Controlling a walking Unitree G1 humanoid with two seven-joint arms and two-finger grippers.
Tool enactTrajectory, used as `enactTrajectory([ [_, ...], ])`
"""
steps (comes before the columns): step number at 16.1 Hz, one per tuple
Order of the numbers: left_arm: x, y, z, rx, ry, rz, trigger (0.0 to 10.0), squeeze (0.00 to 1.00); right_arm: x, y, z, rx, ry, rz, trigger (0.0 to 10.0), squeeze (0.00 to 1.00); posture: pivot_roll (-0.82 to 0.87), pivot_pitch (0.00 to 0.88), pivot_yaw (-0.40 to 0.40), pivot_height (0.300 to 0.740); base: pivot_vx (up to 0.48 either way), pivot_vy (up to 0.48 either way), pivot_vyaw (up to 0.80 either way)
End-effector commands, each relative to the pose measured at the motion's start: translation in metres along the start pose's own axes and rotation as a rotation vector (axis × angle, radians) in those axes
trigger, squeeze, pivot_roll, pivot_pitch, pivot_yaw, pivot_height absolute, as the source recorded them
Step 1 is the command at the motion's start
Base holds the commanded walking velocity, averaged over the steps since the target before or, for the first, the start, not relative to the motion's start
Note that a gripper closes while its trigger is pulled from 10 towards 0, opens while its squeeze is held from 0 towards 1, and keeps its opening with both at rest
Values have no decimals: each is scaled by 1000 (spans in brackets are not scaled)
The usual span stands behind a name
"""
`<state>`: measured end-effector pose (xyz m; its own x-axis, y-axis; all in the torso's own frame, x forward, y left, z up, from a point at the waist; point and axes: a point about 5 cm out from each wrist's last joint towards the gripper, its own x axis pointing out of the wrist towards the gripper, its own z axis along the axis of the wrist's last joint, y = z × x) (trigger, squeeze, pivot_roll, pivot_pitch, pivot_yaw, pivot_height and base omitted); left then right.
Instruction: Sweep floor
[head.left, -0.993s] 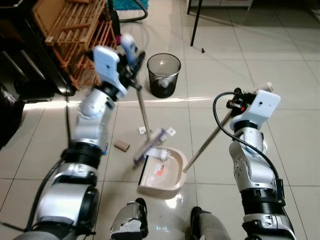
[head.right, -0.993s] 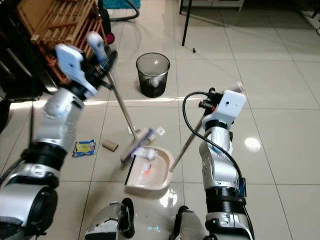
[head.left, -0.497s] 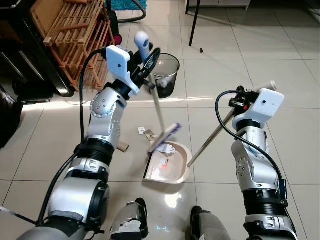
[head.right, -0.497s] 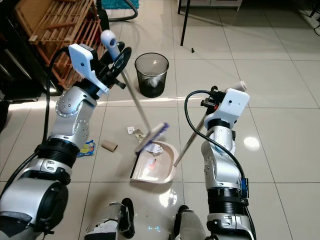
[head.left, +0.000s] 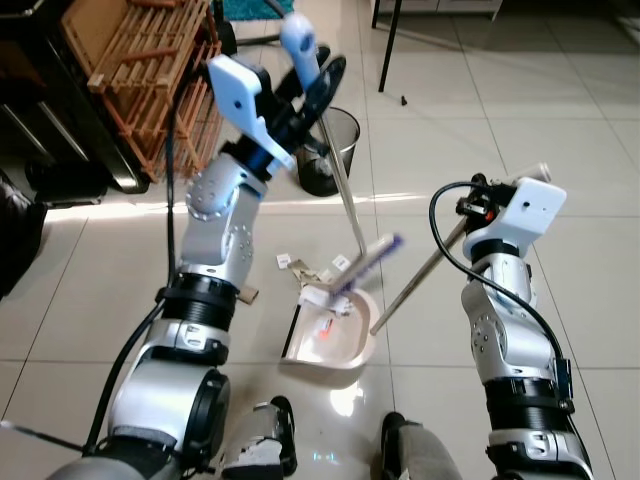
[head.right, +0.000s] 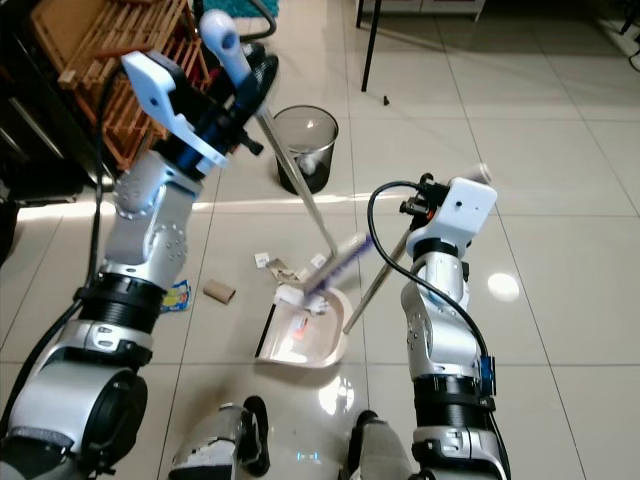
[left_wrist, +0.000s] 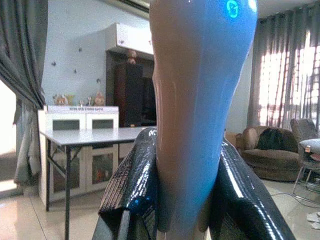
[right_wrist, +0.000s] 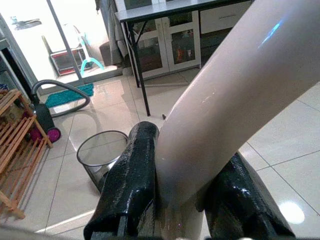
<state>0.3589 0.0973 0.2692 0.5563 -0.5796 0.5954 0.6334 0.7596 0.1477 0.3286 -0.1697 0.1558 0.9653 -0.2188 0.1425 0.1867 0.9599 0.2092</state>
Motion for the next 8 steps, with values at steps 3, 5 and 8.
enactTrajectory([
  [3,7,10,31,87,-94,10,10000,0,0,1,3,19,-9,-2,10000,0,-44,158,49,740,0,0,0],
  [5,4,16,30,151,-45,32,10000,0,0,2,4,24,-14,-1,10000,0,-43,153,51,740,0,0,0],
  [8,-21,21,-2,144,54,75,10000,0,2,5,9,38,-25,7,10000,0,-43,151,46,740,0,0,0],
])
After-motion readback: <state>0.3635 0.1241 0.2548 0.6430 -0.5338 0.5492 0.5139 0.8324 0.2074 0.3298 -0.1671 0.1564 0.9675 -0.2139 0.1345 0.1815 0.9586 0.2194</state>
